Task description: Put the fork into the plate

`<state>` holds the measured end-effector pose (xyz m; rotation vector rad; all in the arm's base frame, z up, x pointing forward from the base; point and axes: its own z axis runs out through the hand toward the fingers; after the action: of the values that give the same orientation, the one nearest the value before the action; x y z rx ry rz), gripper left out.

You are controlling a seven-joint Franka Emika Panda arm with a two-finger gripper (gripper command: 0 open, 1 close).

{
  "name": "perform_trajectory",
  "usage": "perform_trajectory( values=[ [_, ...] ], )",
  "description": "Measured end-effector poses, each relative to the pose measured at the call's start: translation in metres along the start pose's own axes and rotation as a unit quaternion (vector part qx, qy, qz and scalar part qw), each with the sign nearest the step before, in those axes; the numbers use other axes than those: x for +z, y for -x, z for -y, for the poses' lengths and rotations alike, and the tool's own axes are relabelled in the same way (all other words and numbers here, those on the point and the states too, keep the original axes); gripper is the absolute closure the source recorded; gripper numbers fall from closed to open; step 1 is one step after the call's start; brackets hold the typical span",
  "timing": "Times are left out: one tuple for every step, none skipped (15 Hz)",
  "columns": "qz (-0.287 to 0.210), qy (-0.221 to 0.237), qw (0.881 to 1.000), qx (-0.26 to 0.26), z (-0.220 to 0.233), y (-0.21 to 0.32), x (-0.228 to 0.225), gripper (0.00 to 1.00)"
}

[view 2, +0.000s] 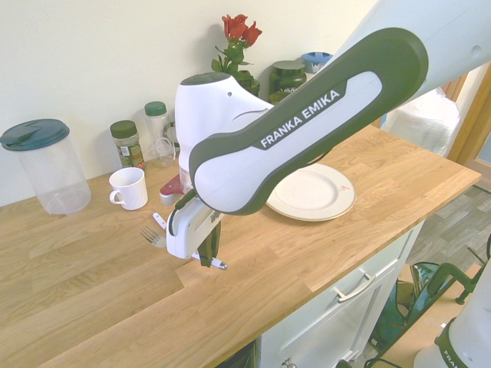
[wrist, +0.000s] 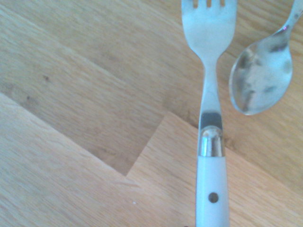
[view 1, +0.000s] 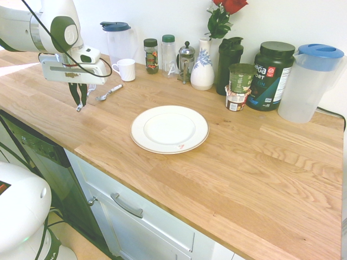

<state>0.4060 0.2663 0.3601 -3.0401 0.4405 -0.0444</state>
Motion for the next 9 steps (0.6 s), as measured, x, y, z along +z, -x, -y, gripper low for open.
perform_trajectory(
  values=[
    [-0.002, 0.000, 1.000, 0.009, -0.007, -0.007, -0.004, 1.00],
    [-0.004, 0.001, 1.000, 0.019, -0.017, -0.014, -0.009, 1.00],
    [-0.008, 0.000, 1.000, 0.030, -0.030, -0.023, -0.015, 1.00],
    [-0.012, 0.000, 0.999, 0.040, -0.044, -0.031, -0.022, 1.00],
    [-0.017, -0.001, 0.999, 0.052, -0.058, -0.037, -0.029, 1.00],
    [-0.023, -0.003, 0.998, 0.064, -0.072, -0.043, -0.037, 1.00],
    [-0.027, -0.004, 0.997, 0.074, -0.086, -0.049, -0.043, 1.00],
    [-0.030, -0.005, 0.996, 0.083, -0.101, -0.053, -0.047, 1.00],
    [-0.031, -0.005, 0.995, 0.093, -0.117, -0.057, -0.048, 1.00]
  ],
)
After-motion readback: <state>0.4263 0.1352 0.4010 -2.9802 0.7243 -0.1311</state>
